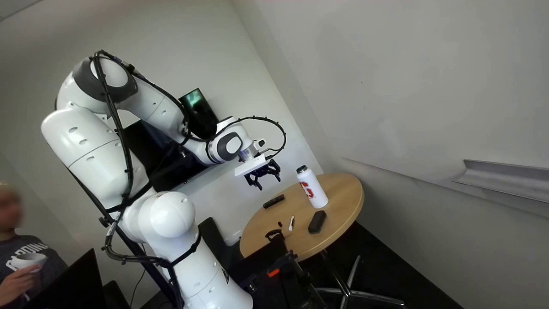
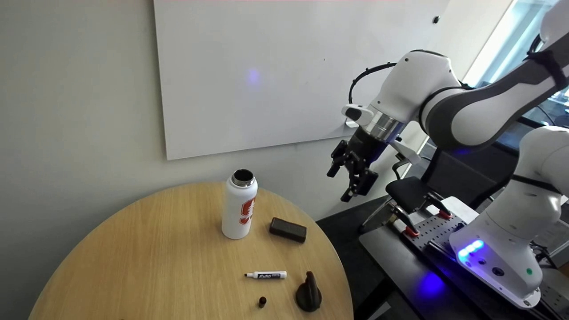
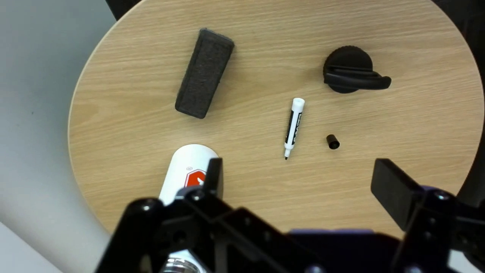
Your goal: Pick up the black marker from the table and use it to write on the whiteboard
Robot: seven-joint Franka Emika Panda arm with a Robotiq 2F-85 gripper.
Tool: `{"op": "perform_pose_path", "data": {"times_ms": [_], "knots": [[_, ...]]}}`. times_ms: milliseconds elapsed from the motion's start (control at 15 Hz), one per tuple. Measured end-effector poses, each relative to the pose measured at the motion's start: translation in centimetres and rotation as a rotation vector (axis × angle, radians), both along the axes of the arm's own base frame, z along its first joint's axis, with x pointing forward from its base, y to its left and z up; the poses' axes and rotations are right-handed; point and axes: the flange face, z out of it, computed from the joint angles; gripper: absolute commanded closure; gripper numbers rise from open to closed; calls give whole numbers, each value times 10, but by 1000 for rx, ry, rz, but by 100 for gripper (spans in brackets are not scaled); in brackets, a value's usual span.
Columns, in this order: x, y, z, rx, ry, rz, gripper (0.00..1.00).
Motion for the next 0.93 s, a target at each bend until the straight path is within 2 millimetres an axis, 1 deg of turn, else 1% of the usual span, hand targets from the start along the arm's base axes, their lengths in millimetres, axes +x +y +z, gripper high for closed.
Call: {"op": "perform_pose_path", "data": {"times_ms": [200,333,600,933], "knots": [[-2,1,-2,-3,3,3,0],[-7,8,-11,-12,13,19,0],[-21,42,-46,10,18,55,0],[-25,73,-100,53,24,21,0]]}}
